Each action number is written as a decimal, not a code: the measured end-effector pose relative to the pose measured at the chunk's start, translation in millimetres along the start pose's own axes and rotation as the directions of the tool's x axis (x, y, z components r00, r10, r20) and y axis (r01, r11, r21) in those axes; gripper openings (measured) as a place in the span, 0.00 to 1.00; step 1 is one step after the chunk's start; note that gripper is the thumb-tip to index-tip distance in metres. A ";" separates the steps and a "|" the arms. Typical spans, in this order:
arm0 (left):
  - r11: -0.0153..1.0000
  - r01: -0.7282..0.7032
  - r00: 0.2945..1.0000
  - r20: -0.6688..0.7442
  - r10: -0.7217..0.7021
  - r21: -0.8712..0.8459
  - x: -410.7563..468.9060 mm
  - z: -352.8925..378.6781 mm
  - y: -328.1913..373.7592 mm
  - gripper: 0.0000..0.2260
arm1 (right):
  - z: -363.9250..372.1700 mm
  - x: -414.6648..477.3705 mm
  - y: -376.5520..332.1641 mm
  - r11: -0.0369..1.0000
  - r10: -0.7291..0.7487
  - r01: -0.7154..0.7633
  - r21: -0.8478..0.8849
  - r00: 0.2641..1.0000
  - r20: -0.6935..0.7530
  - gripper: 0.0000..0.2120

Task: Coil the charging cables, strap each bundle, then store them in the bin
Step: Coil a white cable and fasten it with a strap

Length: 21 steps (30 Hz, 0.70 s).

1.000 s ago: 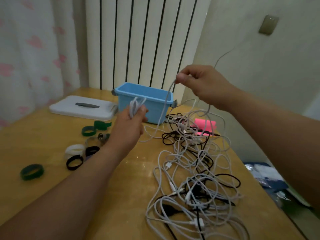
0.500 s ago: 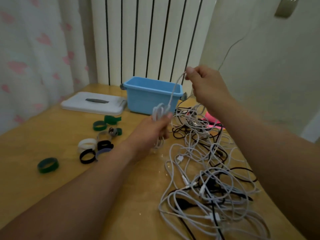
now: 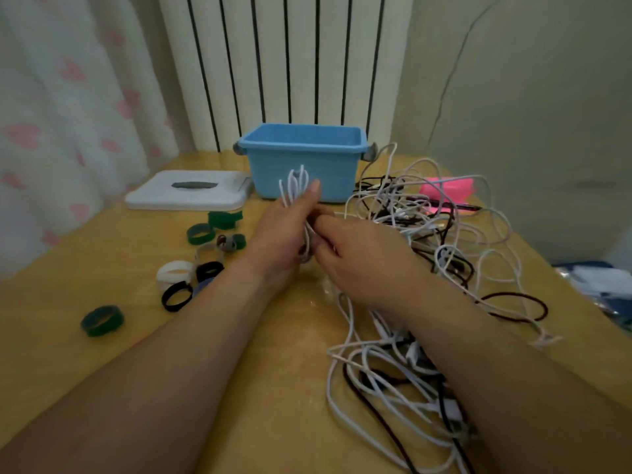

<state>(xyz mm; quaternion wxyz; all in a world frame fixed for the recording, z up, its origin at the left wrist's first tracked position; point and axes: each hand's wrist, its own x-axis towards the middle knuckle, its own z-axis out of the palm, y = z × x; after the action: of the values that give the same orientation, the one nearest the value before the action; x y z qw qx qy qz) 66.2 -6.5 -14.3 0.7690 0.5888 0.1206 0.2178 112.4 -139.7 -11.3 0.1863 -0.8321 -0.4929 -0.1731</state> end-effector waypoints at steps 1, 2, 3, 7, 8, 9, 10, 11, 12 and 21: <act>0.999 0.015 1.000 -0.014 -0.015 -0.050 1.7 -1.2 0.1 0.14 | -1.1 -0.6 3.3 1.000 0.018 -0.018 0.017 0.999 0.030 0.09; 0.989 0.032 0.999 -0.023 -0.036 -0.146 4.1 -2.6 1.4 0.14 | -1.9 -0.8 7.0 0.999 0.039 -0.041 0.032 0.997 0.061 0.09; 0.961 0.042 0.998 -0.030 -0.052 -0.273 7.2 -4.8 4.2 0.13 | -2.2 -0.7 10.2 0.997 0.056 -0.059 0.040 0.995 0.082 0.07; 0.862 -0.042 0.997 -0.074 0.005 -0.506 17.5 -25.6 25.9 0.11 | -6.4 0.5 21.7 0.995 0.086 -0.089 0.048 0.994 0.067 0.05; 0.904 -0.080 0.995 -0.089 0.047 -0.420 17.6 -31.7 30.7 0.12 | -8.0 1.3 25.3 0.994 0.091 -0.094 0.050 0.995 0.049 0.05; 0.952 -0.119 0.990 -0.101 0.094 -0.284 15.9 -35.7 34.7 0.13 | -9.7 2.1 29.4 0.994 0.099 -0.100 0.048 0.995 0.023 0.04; 0.981 -0.148 0.986 -0.100 0.137 -0.121 12.4 -37.2 37.5 0.13 | -11.0 2.9 34.3 0.994 0.107 -0.106 0.041 0.994 -0.017 0.04; 0.986 -0.163 0.982 -0.094 0.166 0.042 9.2 -37.7 39.1 0.14 | -13.1 3.4 38.4 0.993 0.119 -0.117 0.029 0.991 -0.067 0.04; 0.969 -0.163 0.980 -0.082 0.180 0.184 5.4 -35.8 40.9 0.15 | -15.5 4.3 43.3 0.991 0.135 -0.135 0.012 0.983 -0.128 0.05; 0.600 -0.149 0.989 0.112 0.099 0.786 -9.9 -18.6 23.1 0.17 | -34.4 1.6 72.5 0.932 0.360 -0.333 0.141 0.828 -0.429 0.08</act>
<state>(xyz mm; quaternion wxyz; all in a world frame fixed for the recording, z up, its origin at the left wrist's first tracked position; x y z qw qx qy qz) 44.8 9.5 2.0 0.4158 0.8806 0.1413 0.1780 173.6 -187.2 9.3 0.3479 -0.8391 -0.2826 -0.3082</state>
